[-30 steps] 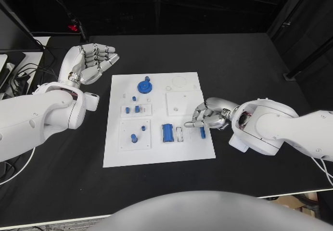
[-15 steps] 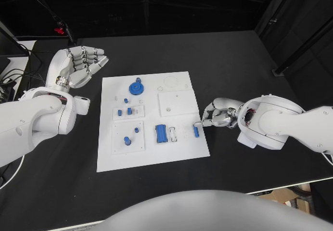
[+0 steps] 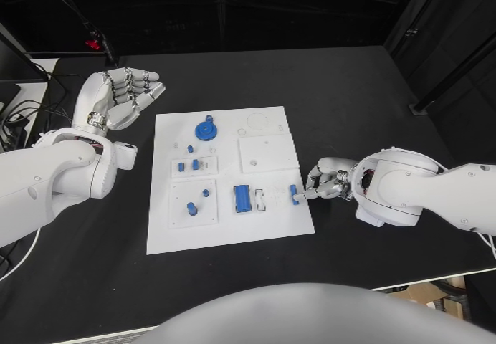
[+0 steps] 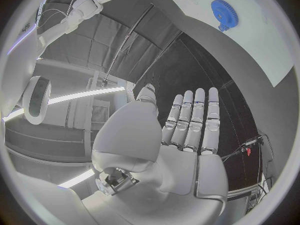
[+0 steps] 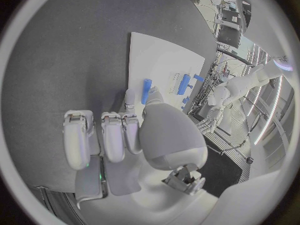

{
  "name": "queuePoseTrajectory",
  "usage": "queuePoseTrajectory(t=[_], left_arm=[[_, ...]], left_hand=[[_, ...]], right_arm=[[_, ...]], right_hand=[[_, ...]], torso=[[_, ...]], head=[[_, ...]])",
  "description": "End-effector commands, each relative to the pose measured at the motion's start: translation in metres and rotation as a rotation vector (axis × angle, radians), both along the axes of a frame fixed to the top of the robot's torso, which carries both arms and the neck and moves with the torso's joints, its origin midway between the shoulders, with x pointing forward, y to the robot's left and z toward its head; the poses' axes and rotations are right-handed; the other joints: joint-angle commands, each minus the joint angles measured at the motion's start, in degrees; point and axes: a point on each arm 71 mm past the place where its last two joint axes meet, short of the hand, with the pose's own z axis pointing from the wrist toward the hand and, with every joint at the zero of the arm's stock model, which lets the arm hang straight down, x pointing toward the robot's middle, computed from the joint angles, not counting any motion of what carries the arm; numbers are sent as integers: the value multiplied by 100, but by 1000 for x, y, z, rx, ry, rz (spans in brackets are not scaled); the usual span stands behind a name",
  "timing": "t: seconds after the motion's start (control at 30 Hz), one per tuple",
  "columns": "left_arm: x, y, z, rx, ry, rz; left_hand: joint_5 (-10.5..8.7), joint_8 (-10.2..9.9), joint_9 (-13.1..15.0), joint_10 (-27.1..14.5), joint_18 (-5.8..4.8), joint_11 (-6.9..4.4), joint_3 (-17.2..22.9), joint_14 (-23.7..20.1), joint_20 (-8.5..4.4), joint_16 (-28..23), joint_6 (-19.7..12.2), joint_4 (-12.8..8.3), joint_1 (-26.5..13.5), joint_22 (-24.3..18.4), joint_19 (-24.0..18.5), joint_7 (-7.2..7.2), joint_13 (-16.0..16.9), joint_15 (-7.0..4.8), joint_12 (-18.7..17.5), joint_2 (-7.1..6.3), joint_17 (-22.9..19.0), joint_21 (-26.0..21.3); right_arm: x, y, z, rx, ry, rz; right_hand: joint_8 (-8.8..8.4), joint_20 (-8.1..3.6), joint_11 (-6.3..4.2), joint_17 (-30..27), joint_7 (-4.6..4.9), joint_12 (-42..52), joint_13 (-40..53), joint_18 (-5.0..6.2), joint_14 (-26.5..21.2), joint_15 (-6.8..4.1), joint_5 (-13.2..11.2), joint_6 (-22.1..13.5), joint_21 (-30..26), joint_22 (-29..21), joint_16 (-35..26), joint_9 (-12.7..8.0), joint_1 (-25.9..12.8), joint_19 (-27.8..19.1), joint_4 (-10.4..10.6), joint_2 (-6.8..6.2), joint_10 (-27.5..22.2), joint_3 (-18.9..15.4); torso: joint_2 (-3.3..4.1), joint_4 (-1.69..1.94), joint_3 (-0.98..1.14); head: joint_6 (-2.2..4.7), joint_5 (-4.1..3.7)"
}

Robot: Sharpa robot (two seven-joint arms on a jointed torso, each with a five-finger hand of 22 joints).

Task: Assemble the parts on the task board

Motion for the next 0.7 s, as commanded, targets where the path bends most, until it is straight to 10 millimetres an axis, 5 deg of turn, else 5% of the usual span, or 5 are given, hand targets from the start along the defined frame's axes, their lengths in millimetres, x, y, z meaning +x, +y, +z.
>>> queuePoseTrajectory(t=[0.03,0.7], left_arm=[[-1,-1,2,-5,-13,-14],[-1,0,2,-5,-12,-11]], left_hand=[[20,27,-5,-50,60,2,-48,-44,5,27,-27,0,-9,-6,53,185,-6,-5,25,48,-6,-16],[20,27,-5,-50,60,2,-48,-44,5,27,-27,0,-9,-6,53,185,-6,-5,25,48,-6,-16]], right_arm=[[1,3,-2,-41,12,13],[6,17,0,-49,-50,51]], right_hand=[[-47,40,8,1510,6,14,1500,-42,606,48,-21,39,19,1510,14,-22,-31,598,-15,31,597,-20],[-83,48,-6,1510,-11,14,1500,-42,606,52,88,125,19,1510,14,-72,24,598,-25,73,597,1]], torso=[[-5,1,-2],[-4,0,-4]], head=[[0,-14],[0,25]])
